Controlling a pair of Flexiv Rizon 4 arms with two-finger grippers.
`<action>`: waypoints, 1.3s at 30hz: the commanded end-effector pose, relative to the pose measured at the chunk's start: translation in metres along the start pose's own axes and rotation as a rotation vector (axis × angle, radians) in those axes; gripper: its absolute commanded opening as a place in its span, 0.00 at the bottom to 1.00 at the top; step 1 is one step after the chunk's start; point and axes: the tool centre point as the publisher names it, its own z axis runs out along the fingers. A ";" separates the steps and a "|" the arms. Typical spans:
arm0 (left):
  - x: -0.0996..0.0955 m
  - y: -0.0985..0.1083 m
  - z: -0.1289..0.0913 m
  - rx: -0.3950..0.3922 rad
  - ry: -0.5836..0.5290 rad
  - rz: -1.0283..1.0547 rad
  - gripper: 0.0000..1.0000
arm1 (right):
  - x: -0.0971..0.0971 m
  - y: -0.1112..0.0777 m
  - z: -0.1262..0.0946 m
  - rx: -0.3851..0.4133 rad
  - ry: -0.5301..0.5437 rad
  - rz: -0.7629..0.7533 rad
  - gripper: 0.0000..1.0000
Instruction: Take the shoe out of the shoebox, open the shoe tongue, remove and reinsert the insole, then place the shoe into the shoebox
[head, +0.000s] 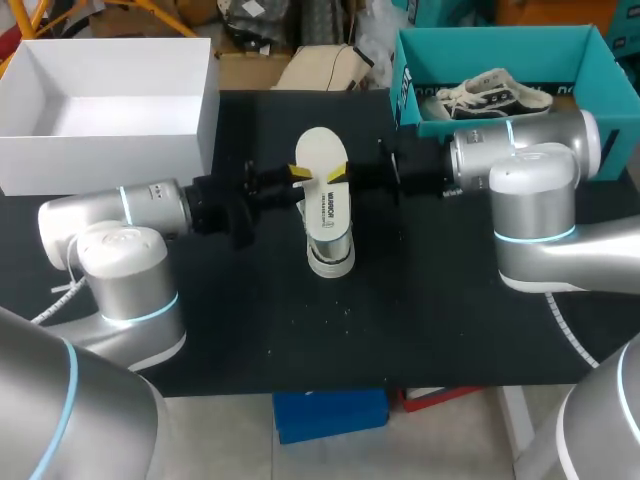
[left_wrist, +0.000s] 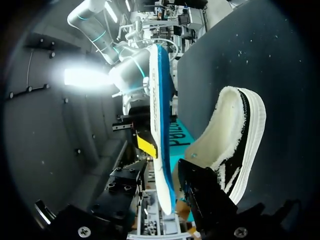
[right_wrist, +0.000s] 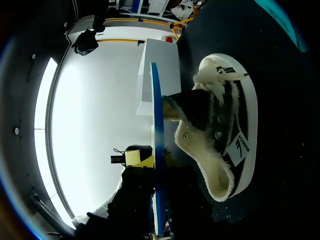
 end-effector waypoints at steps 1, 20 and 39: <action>0.002 0.003 0.008 0.005 -0.001 0.001 0.38 | 0.000 0.000 0.001 -0.003 -0.001 0.000 0.00; 0.003 0.005 0.017 0.019 -0.011 -0.007 0.13 | 0.000 0.000 0.001 -0.003 -0.001 0.000 0.00; -0.005 -0.003 0.015 0.016 0.094 0.030 0.00 | 0.002 0.001 -0.009 -0.036 0.040 0.018 1.00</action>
